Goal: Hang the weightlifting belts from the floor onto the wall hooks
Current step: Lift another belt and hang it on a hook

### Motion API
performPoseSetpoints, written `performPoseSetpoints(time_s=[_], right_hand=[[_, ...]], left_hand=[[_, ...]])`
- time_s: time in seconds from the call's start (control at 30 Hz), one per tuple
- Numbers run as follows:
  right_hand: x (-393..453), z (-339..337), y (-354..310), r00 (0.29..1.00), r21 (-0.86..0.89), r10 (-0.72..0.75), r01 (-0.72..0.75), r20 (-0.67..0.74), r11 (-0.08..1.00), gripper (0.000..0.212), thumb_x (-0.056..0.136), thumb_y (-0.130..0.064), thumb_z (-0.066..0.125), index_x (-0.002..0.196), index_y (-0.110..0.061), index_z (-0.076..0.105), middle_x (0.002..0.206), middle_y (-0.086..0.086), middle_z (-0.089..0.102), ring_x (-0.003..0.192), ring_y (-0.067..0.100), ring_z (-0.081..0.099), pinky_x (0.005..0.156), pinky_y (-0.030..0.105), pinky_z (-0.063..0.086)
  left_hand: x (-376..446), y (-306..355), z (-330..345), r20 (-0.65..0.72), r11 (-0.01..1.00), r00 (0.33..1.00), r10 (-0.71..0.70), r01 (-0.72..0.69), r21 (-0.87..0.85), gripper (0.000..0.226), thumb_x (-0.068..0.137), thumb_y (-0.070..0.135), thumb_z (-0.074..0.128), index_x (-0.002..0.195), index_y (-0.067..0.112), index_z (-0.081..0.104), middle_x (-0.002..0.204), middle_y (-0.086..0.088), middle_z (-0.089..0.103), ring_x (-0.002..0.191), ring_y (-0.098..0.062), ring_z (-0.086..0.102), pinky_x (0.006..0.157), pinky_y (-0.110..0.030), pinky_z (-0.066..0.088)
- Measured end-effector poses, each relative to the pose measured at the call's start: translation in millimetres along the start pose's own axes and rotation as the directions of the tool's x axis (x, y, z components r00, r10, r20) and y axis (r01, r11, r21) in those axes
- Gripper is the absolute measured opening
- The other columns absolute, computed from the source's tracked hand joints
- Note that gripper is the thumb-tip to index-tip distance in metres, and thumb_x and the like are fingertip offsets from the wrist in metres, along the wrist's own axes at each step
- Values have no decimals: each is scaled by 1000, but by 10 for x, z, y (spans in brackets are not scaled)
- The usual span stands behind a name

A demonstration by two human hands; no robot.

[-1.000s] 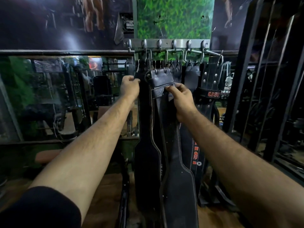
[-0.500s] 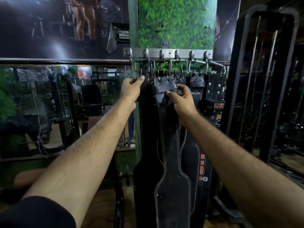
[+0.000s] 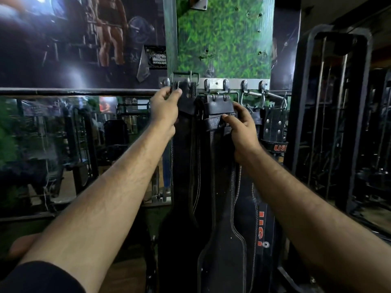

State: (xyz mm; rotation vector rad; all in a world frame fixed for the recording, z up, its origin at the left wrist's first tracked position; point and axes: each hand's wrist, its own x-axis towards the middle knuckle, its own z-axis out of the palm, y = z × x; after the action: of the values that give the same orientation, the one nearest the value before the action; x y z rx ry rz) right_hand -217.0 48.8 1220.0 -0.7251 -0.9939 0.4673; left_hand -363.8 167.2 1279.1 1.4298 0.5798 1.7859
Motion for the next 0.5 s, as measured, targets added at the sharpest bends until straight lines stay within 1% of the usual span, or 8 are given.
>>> performPoseSetpoints(time_s=[0.07, 0.13, 0.2, 0.27, 0.33, 0.4, 0.47, 0.5], right_hand=[[22, 20, -53, 1000, 4, -4, 4, 11, 1000, 44, 91, -5, 65, 132, -21, 57, 123, 0, 67, 99, 19, 66, 95, 41, 55], [15, 43, -85, 1000, 9, -4, 4, 24, 1000, 48, 85, -12, 69, 129, -29, 59, 133, 2, 64, 118, 21, 65, 106, 49, 51], [10, 74, -90, 1000, 17, -14, 14, 18, 1000, 52, 84, -14, 72, 132, -28, 59, 136, 1, 63, 117, 15, 65, 106, 46, 52], [-11, 120, -82, 1000, 38, -26, 25, 9, 999, 51, 91, -6, 68, 138, -20, 56, 126, -2, 67, 96, 2, 69, 95, 33, 58], [-40, 176, -54, 999, 46, -37, 36, 8, 998, 50, 93, -1, 65, 140, -15, 55, 110, -6, 68, 79, -2, 68, 79, 25, 59], [-72, 231, -7, 999, 37, -38, 37, 20, 999, 51, 92, -1, 65, 139, -16, 56, 114, -1, 68, 80, 2, 68, 73, 25, 59], [-118, 270, 12, 999, 28, -40, 39, 33, 999, 51, 92, 0, 65, 139, -16, 56, 115, -3, 67, 80, -4, 68, 71, 20, 58], [-126, 287, 18, 999, 26, -40, 39, 31, 999, 51, 93, 1, 64, 140, -15, 55, 109, -8, 67, 74, -8, 67, 67, 17, 56]], left_hand=[[38, 119, -7, -21, 999, 999, 37, -37, 7, 24, 90, 26, 70, 109, 11, 71, 97, -7, 70, 83, -21, 64, 63, -32, 51], [7, 162, -67, -32, 999, 999, 43, -42, 23, 20, 88, 28, 70, 101, 13, 73, 97, -10, 71, 86, -26, 65, 68, -41, 54], [-67, 132, -163, -23, 999, 999, 47, -47, 23, 10, 90, 26, 68, 89, 17, 72, 86, -7, 64, 76, -22, 57, 62, -39, 47], [-138, 51, -272, -42, 998, 998, 36, -33, 58, 10, 93, 23, 66, 84, 19, 70, 81, -7, 58, 70, -21, 51, 54, -32, 41], [-211, -53, -378, -71, 995, 997, 29, -22, 92, 11, 94, 21, 66, 84, 20, 69, 79, -8, 54, 66, -19, 47, 50, -27, 36], [-274, -118, -459, -91, 995, 996, 16, -7, 103, 12, 94, 20, 67, 82, 21, 69, 82, -6, 57, 70, -17, 51, 53, -24, 41], [-288, -128, -508, -104, 995, 995, 2, 8, 95, 15, 94, 20, 67, 80, 26, 68, 87, -2, 63, 78, -15, 56, 61, -22, 46], [-274, -108, -517, -101, 996, 995, -1, 10, 89, 15, 93, 20, 68, 80, 26, 69, 88, -2, 62, 80, -15, 56, 62, -22, 46]])
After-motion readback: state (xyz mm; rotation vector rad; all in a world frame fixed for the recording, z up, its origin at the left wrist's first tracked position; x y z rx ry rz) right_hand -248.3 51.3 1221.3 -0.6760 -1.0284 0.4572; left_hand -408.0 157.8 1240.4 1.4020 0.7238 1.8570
